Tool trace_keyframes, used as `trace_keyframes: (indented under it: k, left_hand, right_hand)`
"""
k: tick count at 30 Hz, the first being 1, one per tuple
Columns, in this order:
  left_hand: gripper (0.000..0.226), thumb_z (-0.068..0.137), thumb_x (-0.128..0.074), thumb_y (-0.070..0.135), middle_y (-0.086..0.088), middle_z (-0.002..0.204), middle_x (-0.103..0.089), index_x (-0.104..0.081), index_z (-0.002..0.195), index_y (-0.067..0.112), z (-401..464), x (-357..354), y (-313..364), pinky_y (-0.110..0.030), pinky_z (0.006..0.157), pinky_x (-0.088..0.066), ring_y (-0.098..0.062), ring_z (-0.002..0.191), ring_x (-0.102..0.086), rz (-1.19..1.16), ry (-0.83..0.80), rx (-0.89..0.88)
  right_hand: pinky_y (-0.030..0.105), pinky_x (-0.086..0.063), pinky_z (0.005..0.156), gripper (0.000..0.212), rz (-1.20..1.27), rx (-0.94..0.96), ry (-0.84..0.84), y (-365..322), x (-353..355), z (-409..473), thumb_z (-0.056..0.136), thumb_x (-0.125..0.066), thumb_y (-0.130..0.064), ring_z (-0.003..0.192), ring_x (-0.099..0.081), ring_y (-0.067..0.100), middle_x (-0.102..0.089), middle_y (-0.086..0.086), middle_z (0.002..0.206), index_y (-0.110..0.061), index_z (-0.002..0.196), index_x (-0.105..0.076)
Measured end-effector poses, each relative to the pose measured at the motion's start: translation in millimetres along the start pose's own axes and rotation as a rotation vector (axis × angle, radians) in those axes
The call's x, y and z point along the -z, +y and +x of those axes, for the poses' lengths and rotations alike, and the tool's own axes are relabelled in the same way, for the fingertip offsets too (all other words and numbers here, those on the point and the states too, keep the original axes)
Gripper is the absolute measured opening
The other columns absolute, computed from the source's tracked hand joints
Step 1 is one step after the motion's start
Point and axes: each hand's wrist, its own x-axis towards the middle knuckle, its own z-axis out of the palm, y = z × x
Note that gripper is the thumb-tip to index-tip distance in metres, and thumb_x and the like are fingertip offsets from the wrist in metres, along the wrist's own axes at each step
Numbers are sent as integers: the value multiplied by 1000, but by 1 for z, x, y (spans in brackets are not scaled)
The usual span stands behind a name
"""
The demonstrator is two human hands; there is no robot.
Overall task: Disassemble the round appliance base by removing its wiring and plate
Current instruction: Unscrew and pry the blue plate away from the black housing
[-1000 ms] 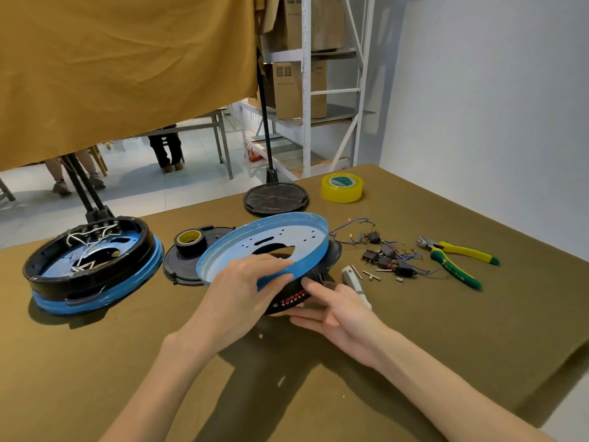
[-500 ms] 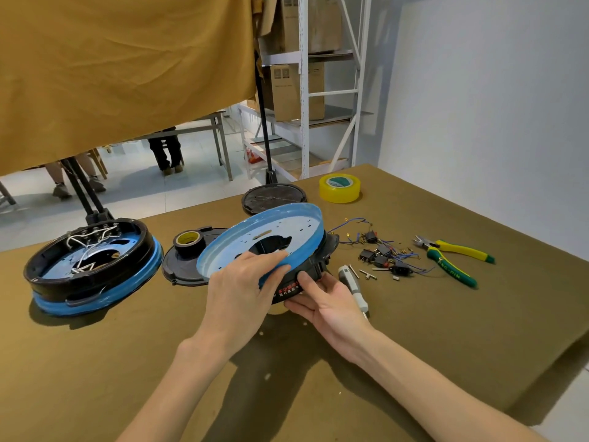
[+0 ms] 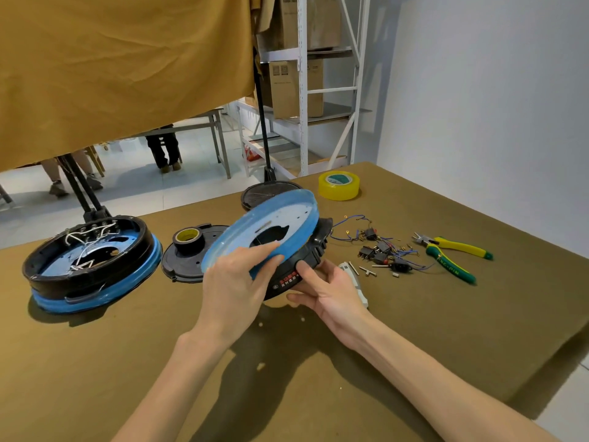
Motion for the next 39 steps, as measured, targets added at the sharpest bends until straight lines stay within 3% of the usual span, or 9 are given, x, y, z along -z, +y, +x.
trace_keyframes:
  k: [2, 8, 15, 19, 21, 29, 35, 37, 39]
  left_hand:
    - [27, 93, -72, 26, 6, 98, -76, -76, 120, 21, -3, 0, 2, -41, 72, -59, -11, 87, -68, 1, -8, -25]
    - [33, 97, -68, 26, 13, 118, -72, -71, 129, 24, 1, 7, -10, -38, 93, -57, -3, 112, -64, -106, -173, 60]
    - [27, 100, -64, 29, 17, 113, -70, -72, 124, 24, -5, 5, -11, -33, 90, -57, -6, 111, -63, -89, -191, 43]
    - [34, 105, -40, 46, 30, 115, -66, -73, 114, 41, -3, 9, -14, -9, 88, -47, 4, 116, -58, -247, -319, 158]
    - [38, 108, -35, 44, 30, 111, -67, -73, 108, 45, 6, 12, -17, -6, 83, -44, 3, 109, -59, -337, -442, 237]
    - [16, 95, -71, 27, 16, 102, -68, -81, 105, 35, 30, -6, -17, -19, 79, -53, -3, 93, -63, -226, -667, 177]
    - [20, 89, -79, 21, 22, 96, -62, -81, 102, 36, 13, -24, -17, -14, 73, -52, 2, 91, -59, -95, -568, 59]
    - [21, 88, -79, 24, 26, 97, -60, -80, 104, 37, 5, -29, -15, -13, 73, -53, 5, 92, -58, -53, -554, 15]
    - [21, 88, -78, 26, 28, 97, -60, -80, 105, 38, 0, -31, -15, -13, 76, -54, 5, 95, -58, -37, -527, -11]
  right_hand:
    - [35, -62, 78, 40, 47, -34, 1, -2, 2, 1, 95, -69, -19, 101, -74, 35, -74, 21, 113, -2, 127, -53]
    - [34, -61, 82, 32, -50, -9, -49, -4, 5, -3, 99, -64, -12, 103, -74, 32, -75, 15, 114, -6, 130, -58]
    - [38, -61, 86, 24, -208, 42, 9, -5, 2, -4, 101, -61, -14, 101, -74, 27, -77, 8, 109, -14, 125, -65]
    - [41, -61, 89, 24, -261, 55, 12, -8, 8, -5, 100, -61, -10, 102, -74, 28, -76, 8, 113, -14, 124, -66]
    - [43, -60, 90, 27, -278, 55, 24, -10, 12, -6, 99, -62, -7, 102, -74, 28, -76, 8, 115, -13, 125, -66]
    - [45, -61, 88, 28, -201, -283, 48, -22, 28, -8, 95, -70, -17, 99, -75, 31, -77, 19, 103, -5, 120, -67]
    - [44, -57, 95, 82, -159, -409, -2, -24, 38, -8, 60, -90, -44, 102, -74, 32, -76, 21, 107, -8, 127, -60]
    - [39, -59, 91, 83, -328, -361, 33, -17, 36, -5, 57, -93, -53, 100, -75, 25, -78, 11, 104, -15, 125, -65]
    - [36, -61, 88, 68, -365, -326, 74, -11, 35, -1, 66, -93, -46, 99, -75, 23, -78, 8, 105, -18, 123, -66]
